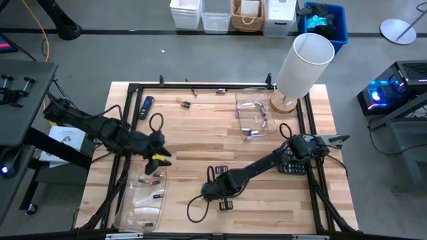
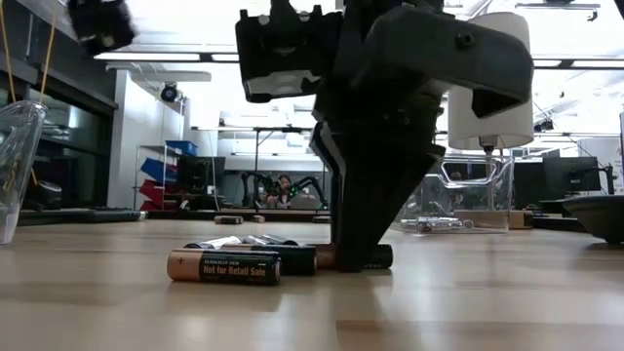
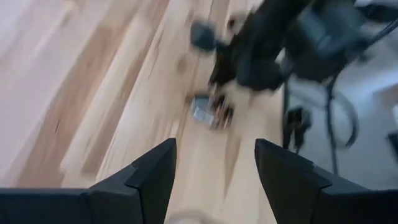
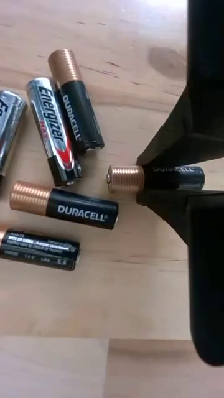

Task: Sort batteries
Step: Put the brown battery into the left transparent bin

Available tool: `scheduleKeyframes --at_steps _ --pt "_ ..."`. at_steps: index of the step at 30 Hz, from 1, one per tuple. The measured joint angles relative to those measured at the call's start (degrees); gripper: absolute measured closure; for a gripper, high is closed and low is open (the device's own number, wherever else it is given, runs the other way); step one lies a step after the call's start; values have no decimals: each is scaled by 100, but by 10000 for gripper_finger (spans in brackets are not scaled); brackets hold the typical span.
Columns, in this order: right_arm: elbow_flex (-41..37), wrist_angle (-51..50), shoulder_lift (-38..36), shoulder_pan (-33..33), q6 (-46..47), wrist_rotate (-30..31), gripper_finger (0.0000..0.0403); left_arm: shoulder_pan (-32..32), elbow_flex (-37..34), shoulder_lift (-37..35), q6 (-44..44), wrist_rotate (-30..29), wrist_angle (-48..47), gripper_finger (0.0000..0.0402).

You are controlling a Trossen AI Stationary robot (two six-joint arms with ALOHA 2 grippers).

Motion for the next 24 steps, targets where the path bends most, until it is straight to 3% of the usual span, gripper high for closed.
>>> scheduleKeyframes --at_steps 6,11,15,20,24 --pt "367 -1029 -134 70 176 354 369 -414 782 671 -225 369 -1799 209" --pt "636 -1592 -704 25 712 997 369 -978 1390 1482 -612 751 -3308 235" --pt "619 -1855 -960 32 1140 1314 369 -1515 1256 1957 -501 675 -3175 280" --pt "632 -2198 -1318 46 1669 1758 369 -1570 932 2627 -319 279 -2656 384" --pt "625 -2173 -1463 45 1912 1926 369 -1340 823 3031 -9 269 -2081 392"
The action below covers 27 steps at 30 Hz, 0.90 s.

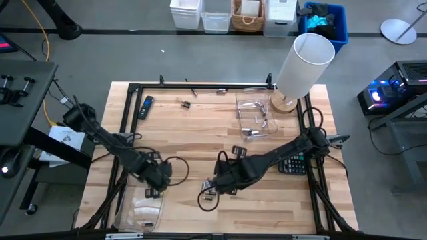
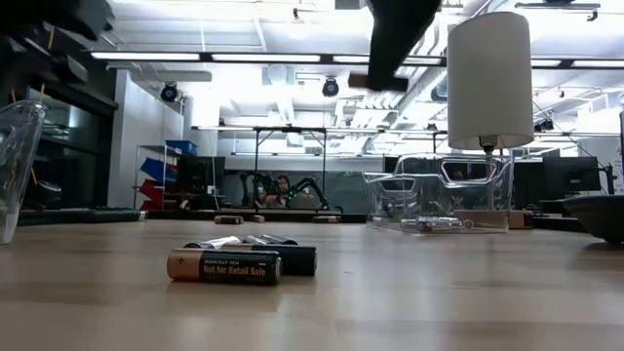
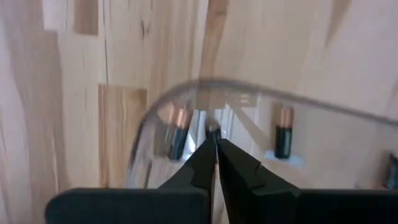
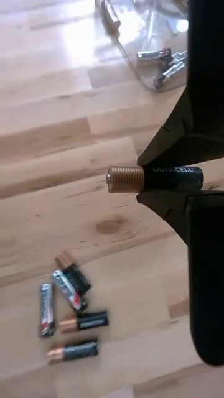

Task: Sort batteries
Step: Put the brown battery into the left transparent bin

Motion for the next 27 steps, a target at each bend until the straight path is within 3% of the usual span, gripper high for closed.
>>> scheduleKeyframes --at_steps 8,15,23,27 --pt "4 48 -113 -11 271 163 369 669 0 357 927 -396 137 401" --pt "4 125 -118 -13 271 178 369 1400 0 357 1957 -534 801 401" --pt "4 182 -118 -13 244 181 369 1931 1 359 1981 -405 2036 401" --pt "4 450 -118 -13 86 274 369 2150 175 303 1981 -580 1452 401"
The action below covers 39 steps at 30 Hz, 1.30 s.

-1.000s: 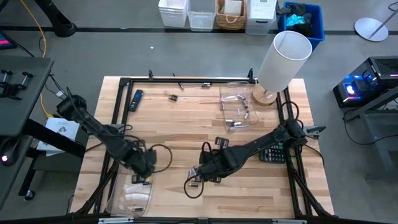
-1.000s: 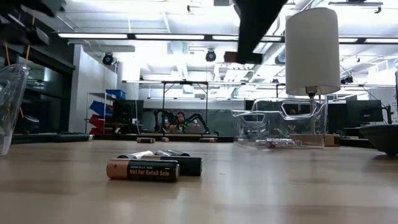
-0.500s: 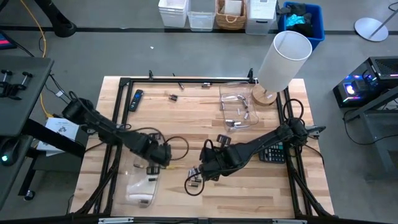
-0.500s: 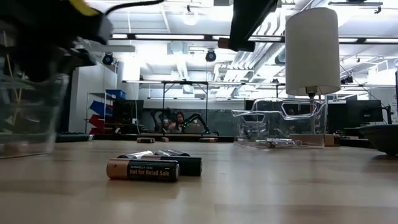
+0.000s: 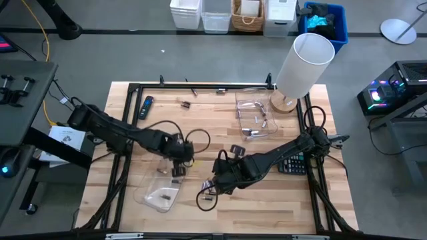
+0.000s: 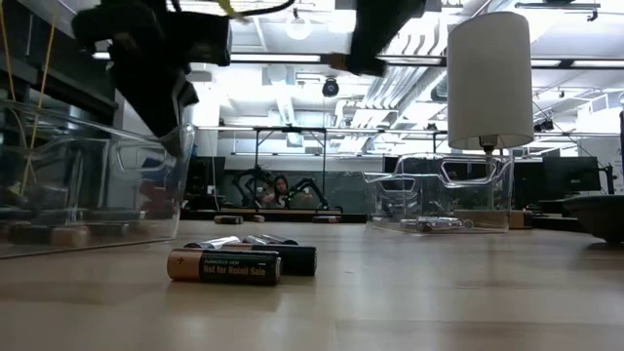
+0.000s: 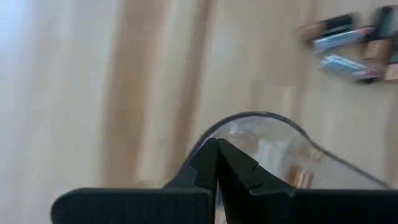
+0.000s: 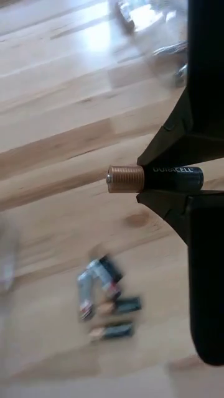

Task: Sort batteries
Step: Put the brown battery into the left transparent bin

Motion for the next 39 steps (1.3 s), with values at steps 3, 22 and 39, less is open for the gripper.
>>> scheduleKeyframes --at_steps 3,22,39 --pt "-5 821 0 -56 -400 7 369 163 304 -298 170 -249 -720 401" --pt "-273 5871 1250 -1221 -1222 -1193 333 -71 465 -4107 -2157 -2059 -2017 401" --pt "-254 1802 -17 -547 1307 -1831 160 400 463 -3722 -949 -2023 -1778 401"
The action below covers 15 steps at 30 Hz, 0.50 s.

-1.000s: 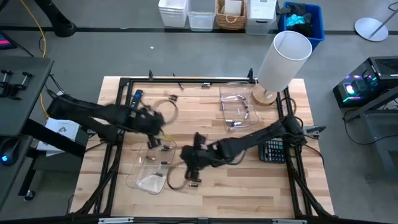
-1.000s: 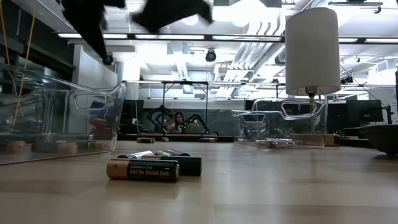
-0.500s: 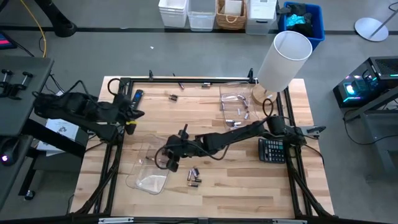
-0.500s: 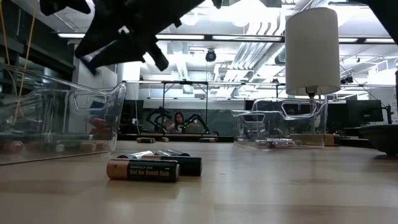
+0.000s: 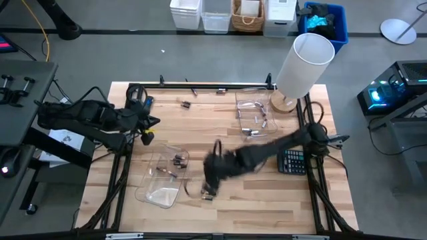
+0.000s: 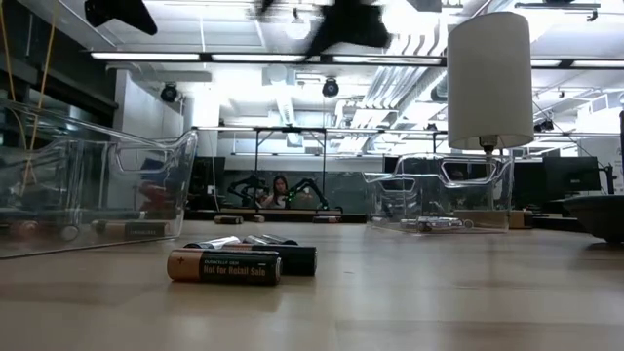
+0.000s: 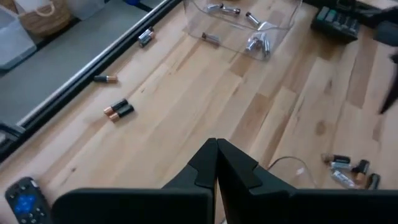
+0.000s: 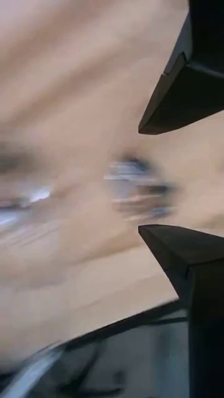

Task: Sort batteries
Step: Put the brown battery into the left transparent bin

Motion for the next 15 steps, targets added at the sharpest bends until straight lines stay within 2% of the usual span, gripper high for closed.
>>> scheduleKeyframes --at_steps 3,6,12,15 --pt "-8 -165 366 265 721 -308 169 90 0 16 181 1 65 401" --pt "-19 135 713 301 1264 -241 177 146 0 14 339 13 194 401" --pt "-17 141 1264 34 1867 -202 193 233 0 23 289 172 381 401" --pt "-20 91 1359 -101 2221 19 198 231 0 29 145 238 398 401"
